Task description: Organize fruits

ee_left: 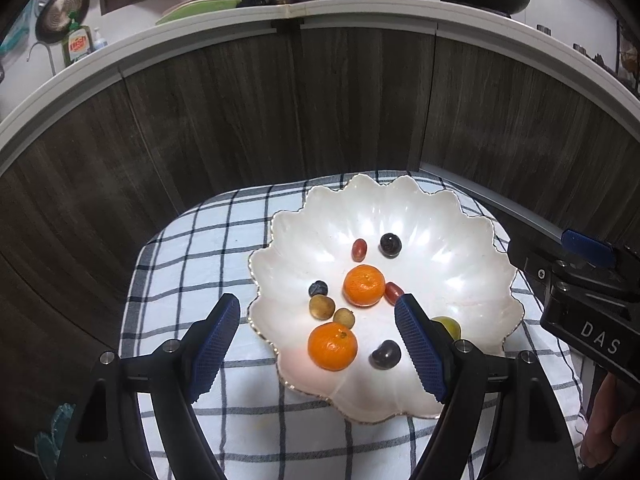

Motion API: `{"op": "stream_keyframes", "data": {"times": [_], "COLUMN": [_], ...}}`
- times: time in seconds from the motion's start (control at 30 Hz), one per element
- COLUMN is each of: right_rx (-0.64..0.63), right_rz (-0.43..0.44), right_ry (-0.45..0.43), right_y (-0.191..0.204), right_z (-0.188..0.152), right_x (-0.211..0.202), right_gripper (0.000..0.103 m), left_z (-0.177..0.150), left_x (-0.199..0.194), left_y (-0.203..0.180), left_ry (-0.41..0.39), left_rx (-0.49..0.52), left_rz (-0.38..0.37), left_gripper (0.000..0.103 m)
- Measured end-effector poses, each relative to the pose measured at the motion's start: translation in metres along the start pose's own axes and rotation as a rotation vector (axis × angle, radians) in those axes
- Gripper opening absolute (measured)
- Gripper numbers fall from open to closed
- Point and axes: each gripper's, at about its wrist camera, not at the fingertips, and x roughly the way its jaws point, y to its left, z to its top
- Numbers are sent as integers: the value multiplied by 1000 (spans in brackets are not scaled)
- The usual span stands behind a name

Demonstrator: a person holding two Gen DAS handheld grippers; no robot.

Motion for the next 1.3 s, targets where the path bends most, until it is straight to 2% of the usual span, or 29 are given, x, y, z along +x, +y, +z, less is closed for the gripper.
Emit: {"op": "stream_keyframes", "data": {"times": [0.63, 1.3], "right_rx": [-16, -45], "right_rz": [-16, -47], "right_ry": [-42, -90], "right_y": [15, 26], "right_z": [-28, -86], "right_x": [-49, -106], "right_gripper": [73, 73], "left_z": [-27, -89], "left_x": [-50, -104], "left_y": [24, 36], "left_ry": [-40, -57], "left_rx": [-27, -44], "left_rz": [25, 68], "left_gripper": [80, 82]}}
